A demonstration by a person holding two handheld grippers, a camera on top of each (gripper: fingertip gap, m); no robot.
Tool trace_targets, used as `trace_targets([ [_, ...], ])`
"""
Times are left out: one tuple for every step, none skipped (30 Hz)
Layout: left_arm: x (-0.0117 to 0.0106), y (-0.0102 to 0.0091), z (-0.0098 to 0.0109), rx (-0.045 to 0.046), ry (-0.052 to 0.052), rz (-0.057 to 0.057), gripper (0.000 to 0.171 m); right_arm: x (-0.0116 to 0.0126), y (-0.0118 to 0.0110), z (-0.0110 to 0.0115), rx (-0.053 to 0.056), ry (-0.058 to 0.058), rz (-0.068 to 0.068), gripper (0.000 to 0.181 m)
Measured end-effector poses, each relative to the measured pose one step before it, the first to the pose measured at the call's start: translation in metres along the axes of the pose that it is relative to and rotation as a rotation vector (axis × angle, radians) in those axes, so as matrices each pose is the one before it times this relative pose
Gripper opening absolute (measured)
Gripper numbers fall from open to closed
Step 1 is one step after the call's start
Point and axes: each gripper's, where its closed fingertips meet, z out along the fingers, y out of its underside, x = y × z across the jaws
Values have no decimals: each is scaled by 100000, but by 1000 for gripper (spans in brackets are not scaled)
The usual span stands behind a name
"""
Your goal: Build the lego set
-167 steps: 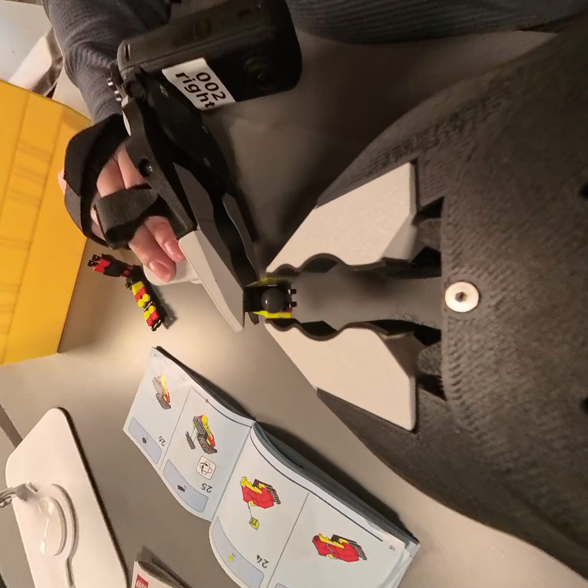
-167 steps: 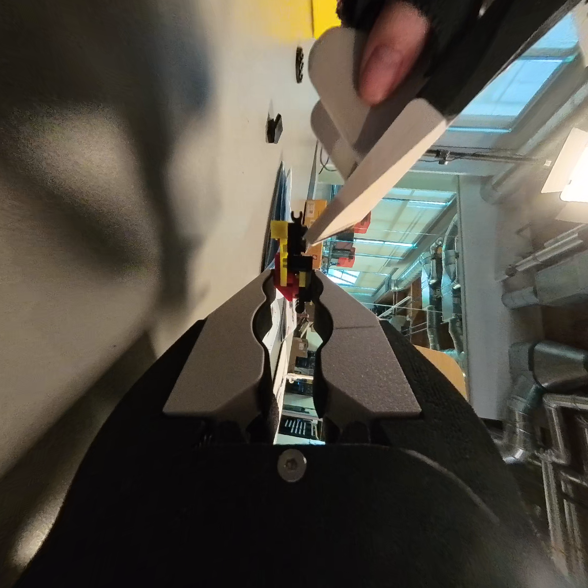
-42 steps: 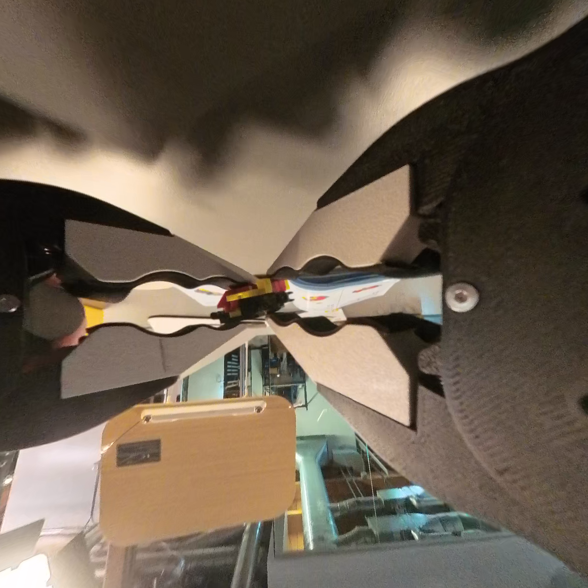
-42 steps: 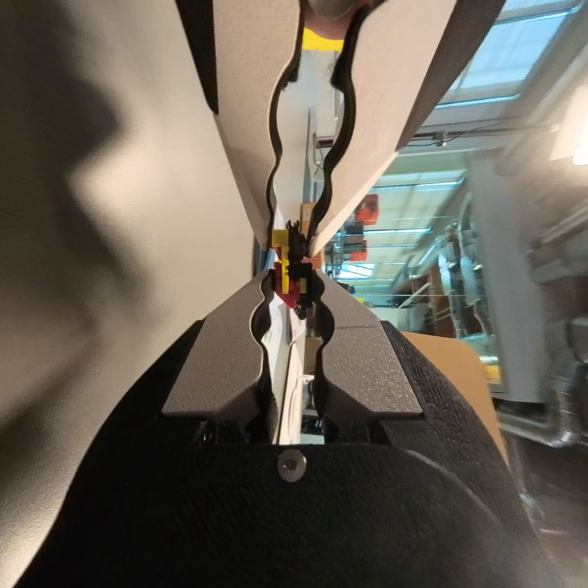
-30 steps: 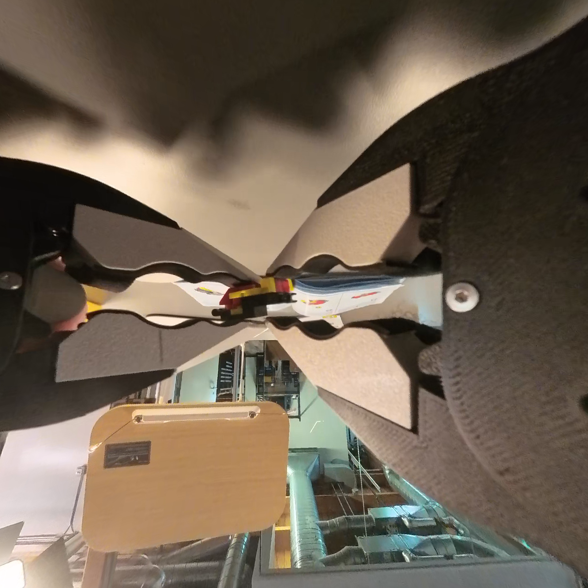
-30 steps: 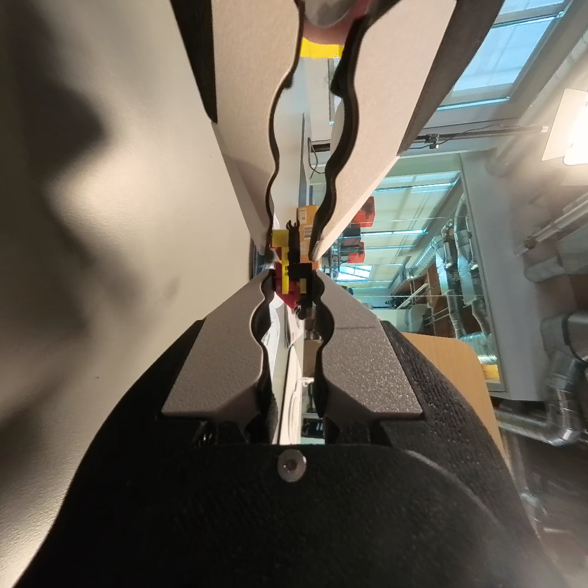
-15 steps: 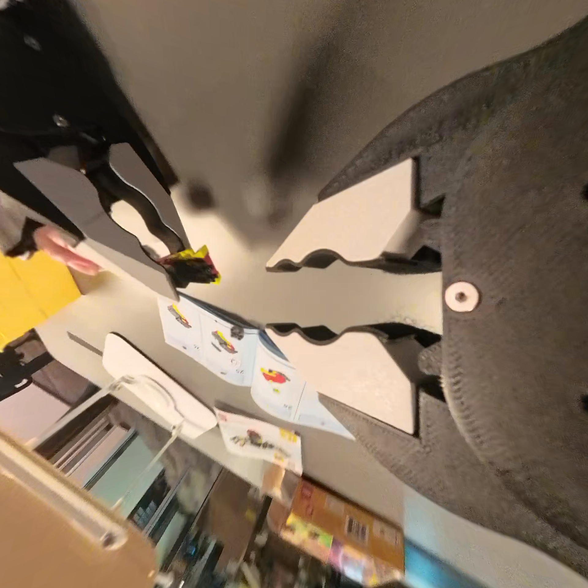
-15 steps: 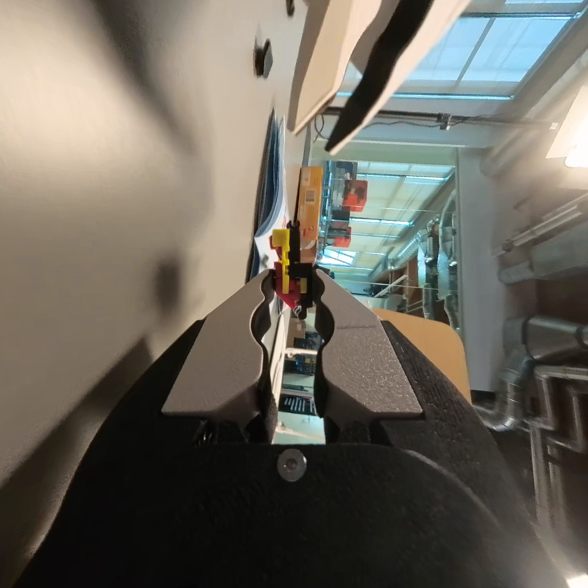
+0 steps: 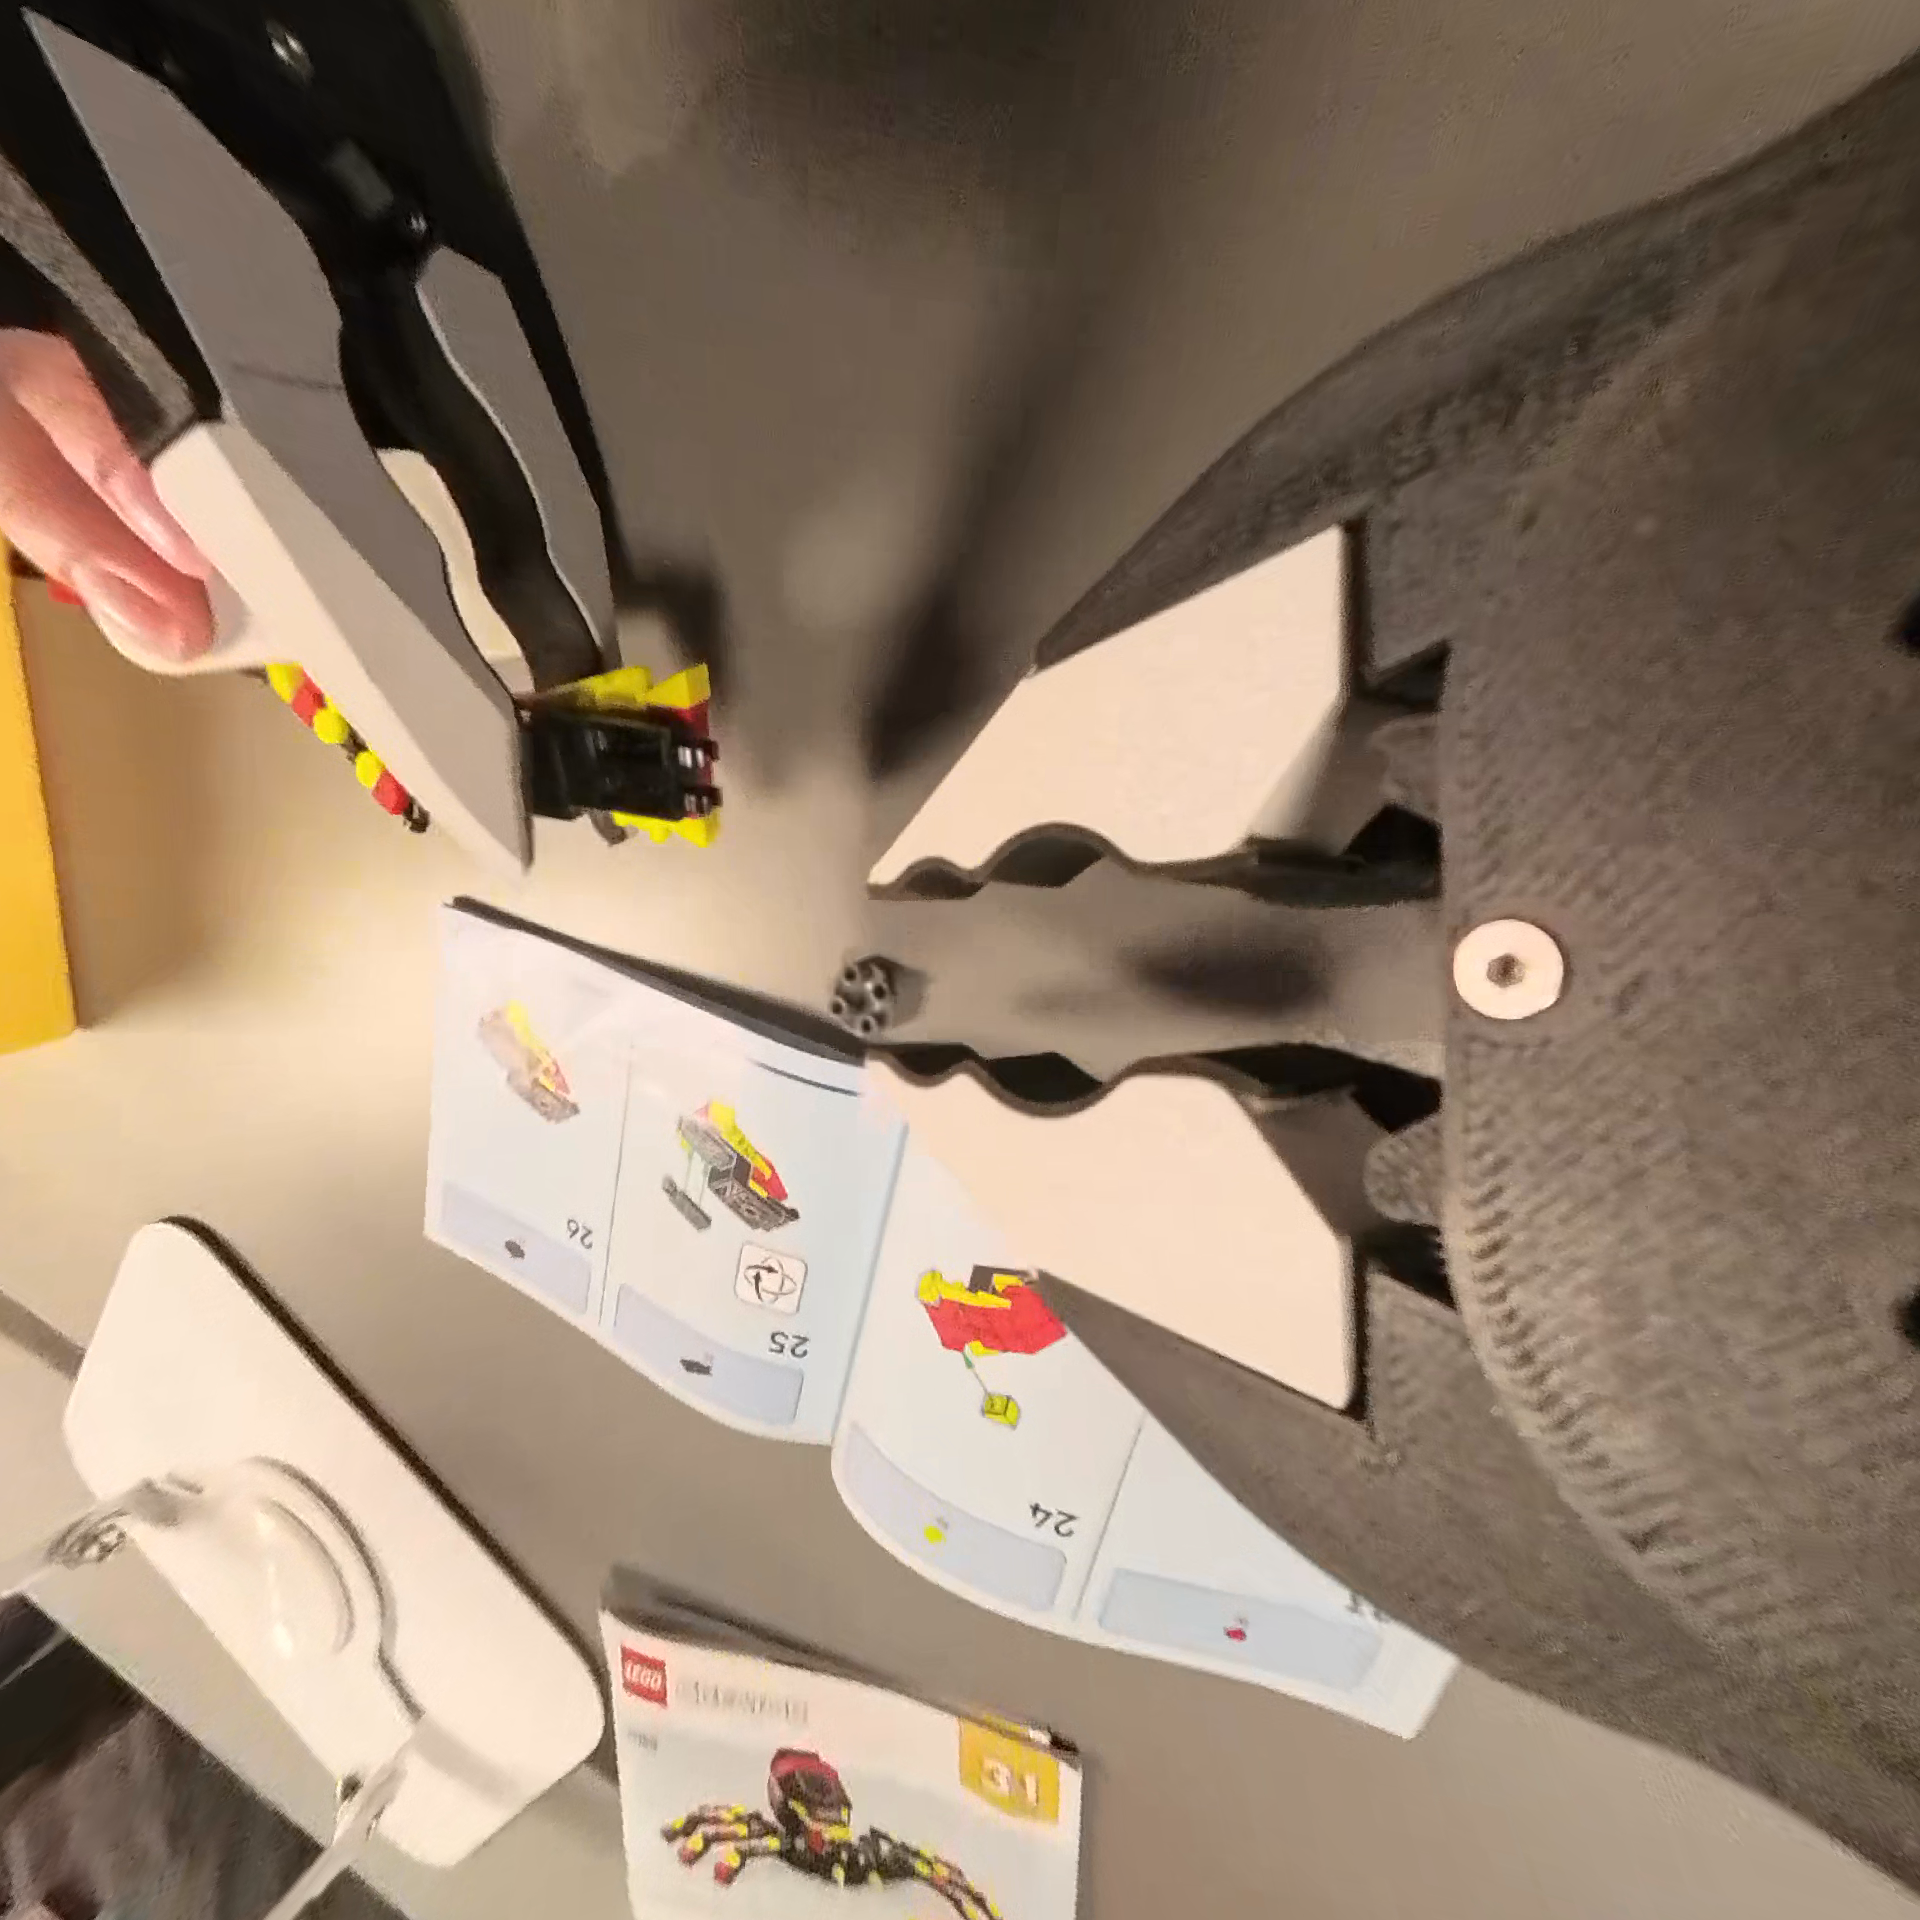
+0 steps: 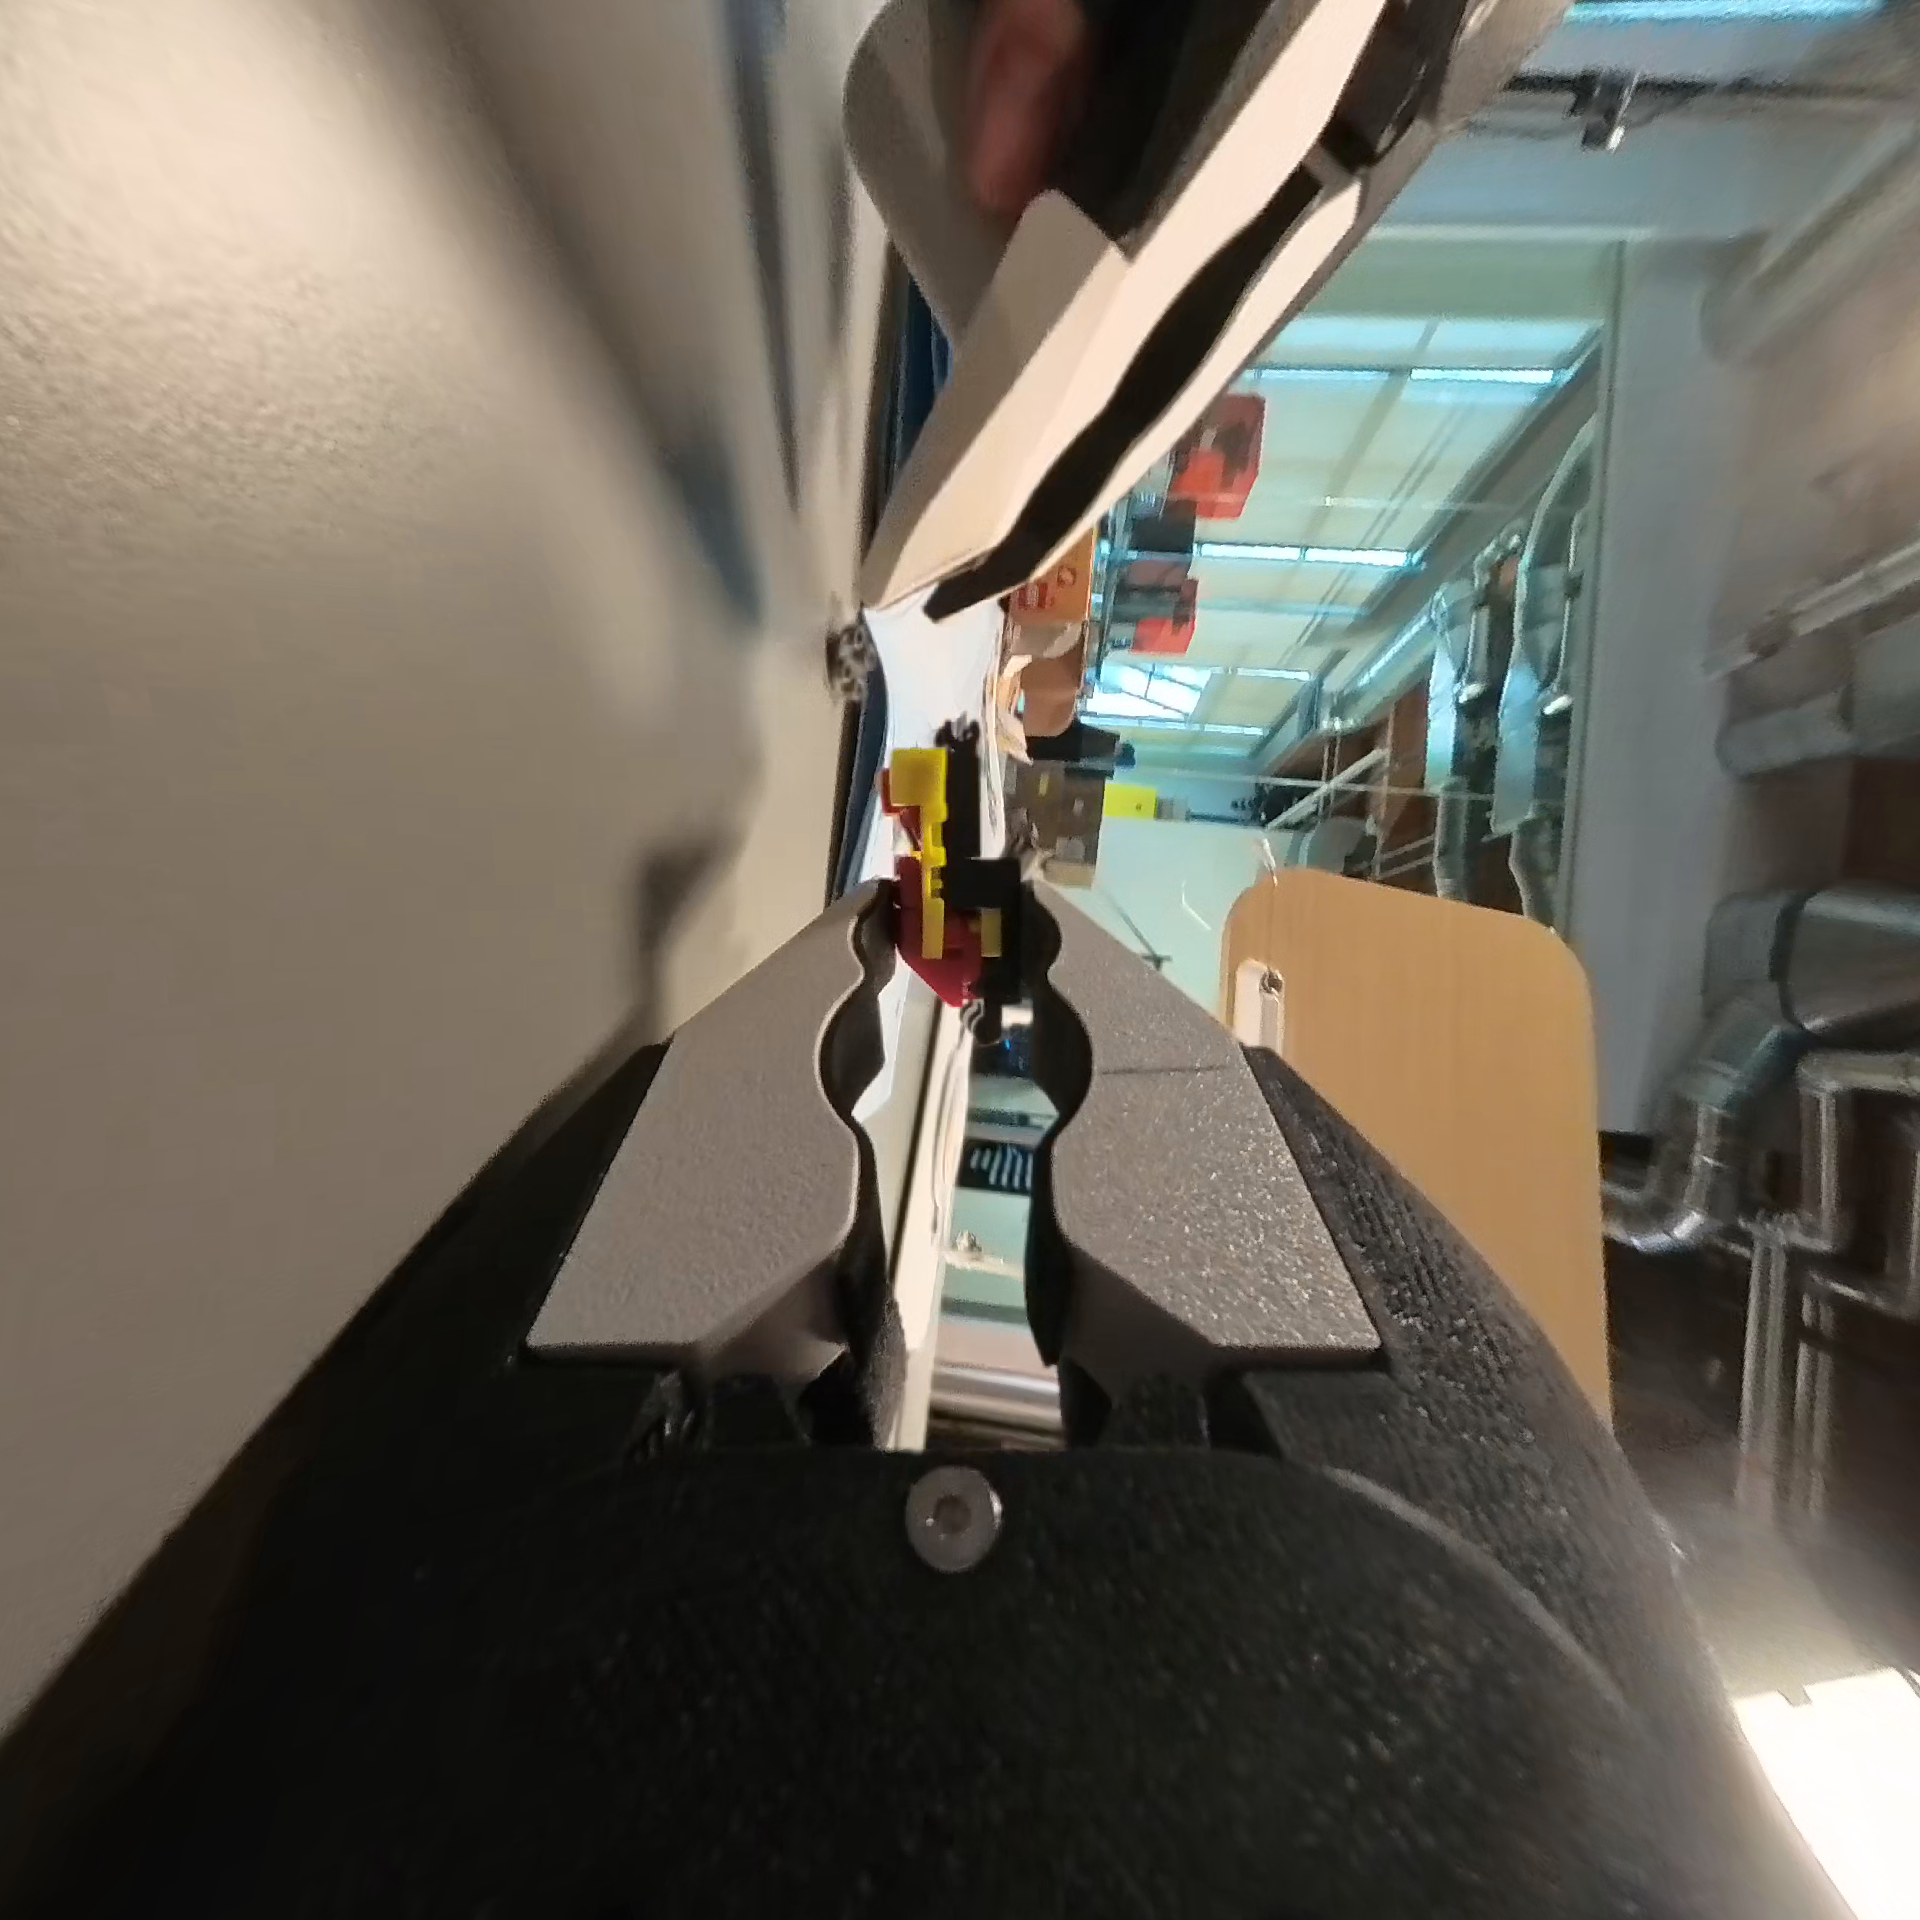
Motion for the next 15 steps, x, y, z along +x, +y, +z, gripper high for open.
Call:
trace_targets([
  [36, -118, 100, 864, 1484, -1687, 24, -11, 54, -35, -922, -75, -327, 21],
  [49, -93, 197, 295, 1470, -1623, 24, 9, 11, 40, -607, -29, -398, 21],
  [-92, 25, 264, -875, 320, -783, 24, 7, 12, 7, -782, 241, -729, 21],
  [-359, 151, 293, -1659, -1623, -15, 25, 30, 62, 56, -942, 159, -804, 21],
  [-204, 141, 286, -1471, -931, 601, 24, 7, 67, 75, -780, -47, -592, 21],
  [-159, 100, 262, -1383, -944, 487, 24, 70, 44, 72, -566, 125, -326, 21],
  [-213, 134, 239, -1662, -1316, 571, 24, 67, 46, 52, -614, 63, -155, 21],
  [-119, -112, 117, -30, -651, 875, 23, 102, 75, 63, -727, 0, -37, 21],
  [-81, -43, 97, -315, -183, 1168, 23, 65, 98, 62, -441, -11, -68, 21],
  [-166, -43, 103, -134, -461, 856, 23, 68, 2, 47, 195, -115, -152, 21],
  [-137, -32, 112, 189, -176, 346, 21, 29, -116, 36, 618, -123, -219, 21],
  [-4, -35, 101, 417, 853, -342, 19, -33, -174, 52, 387, 11, -346, 21],
  [145, -22, 84, 457, 1761, -925, 15, 18, -25, 52, 225, -7, -349, 21],
  [258, -1, 54, 391, 2305, -1230, 8, -36, -30, 74, 281, -112, -187, 21],
  [204, 68, 4, -342, 1586, -976, 2, -3, 9, 75, 225, -177, -227, 21],
])
